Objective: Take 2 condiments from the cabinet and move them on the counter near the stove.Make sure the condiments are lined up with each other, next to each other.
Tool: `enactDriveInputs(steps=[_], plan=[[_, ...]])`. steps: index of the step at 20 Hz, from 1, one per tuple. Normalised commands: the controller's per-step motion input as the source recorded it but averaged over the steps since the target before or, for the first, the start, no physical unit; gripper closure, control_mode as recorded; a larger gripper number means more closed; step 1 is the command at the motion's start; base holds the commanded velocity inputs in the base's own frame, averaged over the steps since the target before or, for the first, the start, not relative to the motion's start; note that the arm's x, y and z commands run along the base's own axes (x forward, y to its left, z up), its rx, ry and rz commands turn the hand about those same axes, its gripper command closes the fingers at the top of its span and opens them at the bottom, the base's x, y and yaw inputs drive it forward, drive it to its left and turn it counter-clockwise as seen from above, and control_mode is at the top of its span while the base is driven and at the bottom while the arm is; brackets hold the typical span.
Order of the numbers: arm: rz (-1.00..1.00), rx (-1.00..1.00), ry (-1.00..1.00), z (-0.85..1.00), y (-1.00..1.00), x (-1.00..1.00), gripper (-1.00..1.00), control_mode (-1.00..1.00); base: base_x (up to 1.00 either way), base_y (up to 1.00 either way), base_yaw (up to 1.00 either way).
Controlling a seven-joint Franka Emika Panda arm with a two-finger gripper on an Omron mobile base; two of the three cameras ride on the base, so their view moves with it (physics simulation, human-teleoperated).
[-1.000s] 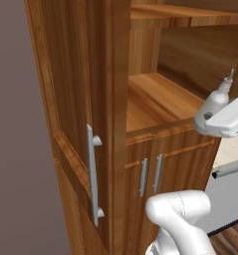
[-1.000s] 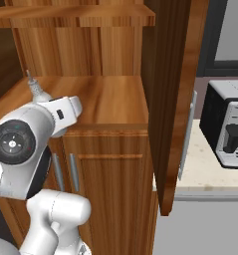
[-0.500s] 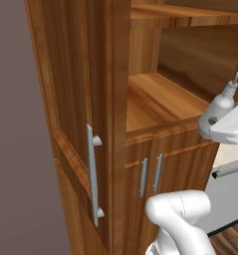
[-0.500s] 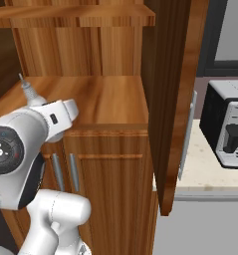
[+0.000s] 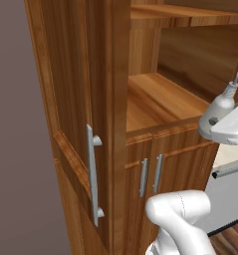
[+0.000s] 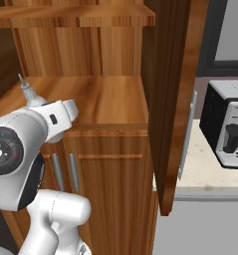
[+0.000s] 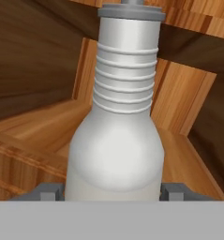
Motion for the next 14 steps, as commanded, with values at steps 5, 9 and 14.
enactDriveInputs(steps=[5, 9, 14], plan=[[0.00, 0.00, 0.00, 0.00, 0.00, 0.00, 1.00, -1.00, 0.00, 0.00, 0.00], [0.00, 0.00, 0.00, 0.00, 0.00, 0.00, 1.00, -1.00, 0.00, 0.00, 0.00], [0.00, 0.00, 0.00, 0.00, 0.00, 0.00, 1.00, 1.00, -0.11, 0.00, -0.01]])
